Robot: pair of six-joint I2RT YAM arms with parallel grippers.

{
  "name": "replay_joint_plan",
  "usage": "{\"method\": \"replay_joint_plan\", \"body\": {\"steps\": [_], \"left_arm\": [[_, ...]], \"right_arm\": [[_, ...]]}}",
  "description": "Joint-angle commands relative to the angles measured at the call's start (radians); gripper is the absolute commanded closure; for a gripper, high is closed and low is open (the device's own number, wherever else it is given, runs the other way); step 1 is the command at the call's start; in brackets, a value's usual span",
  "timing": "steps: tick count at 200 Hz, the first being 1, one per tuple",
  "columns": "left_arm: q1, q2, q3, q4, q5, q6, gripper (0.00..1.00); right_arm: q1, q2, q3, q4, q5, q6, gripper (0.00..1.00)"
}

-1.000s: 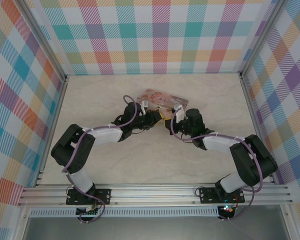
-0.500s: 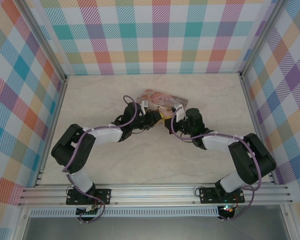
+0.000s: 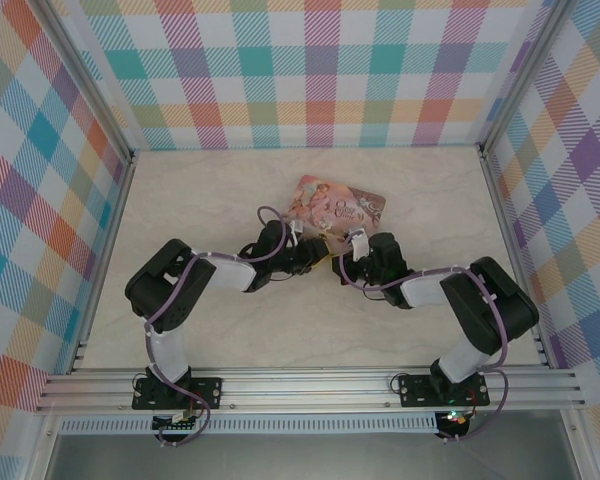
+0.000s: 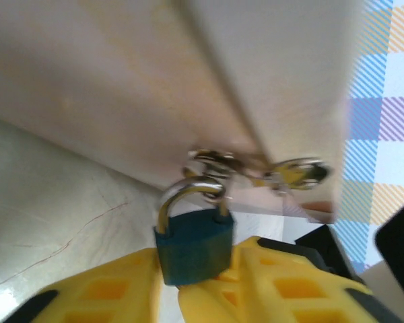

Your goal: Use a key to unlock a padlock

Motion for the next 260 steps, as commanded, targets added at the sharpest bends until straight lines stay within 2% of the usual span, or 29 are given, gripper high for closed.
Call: {"method": "replay_joint_plan", "body": {"steps": [1, 41, 64, 91, 135, 187, 206, 260], "left_arm": [[-0.007, -0.012, -0.030, 0.086, -0.007, -0.013, 0.55], [0.007, -0.106, -0.097, 0.041, -0.054, 0.007, 0.24], [0.028, -0.166, -0.138, 0.034, -0.086, 0.012, 0.20], [0.040, -0.197, -0.180, 0.113, -0.113, 0.008, 0.22], [0.029, -0.131, -0.175, 0.239, -0.079, -0.086, 0.31], [0.001, -0.086, -0.175, 0.255, -0.113, -0.151, 0.41], [-0.005, -0.073, -0.176, 0.254, -0.132, -0.171, 0.42], [-0.025, -0.018, -0.136, 0.300, -0.104, -0.202, 0.49]], "right_arm": [[0.004, 0.035, -0.025, 0.036, -0.028, 0.028, 0.98], [-0.005, -0.005, -0.028, -0.004, -0.034, 0.061, 0.99], [-0.008, -0.051, -0.018, -0.070, -0.056, 0.092, 0.99], [-0.023, -0.088, 0.005, -0.100, -0.119, 0.179, 0.98], [-0.026, -0.039, 0.063, -0.120, -0.176, 0.336, 0.99], [-0.026, -0.031, 0.084, -0.125, -0.180, 0.374, 0.99], [-0.025, -0.029, 0.088, -0.123, -0.182, 0.392, 0.99], [-0.026, -0.027, 0.085, -0.111, -0.190, 0.415, 0.99]]}}
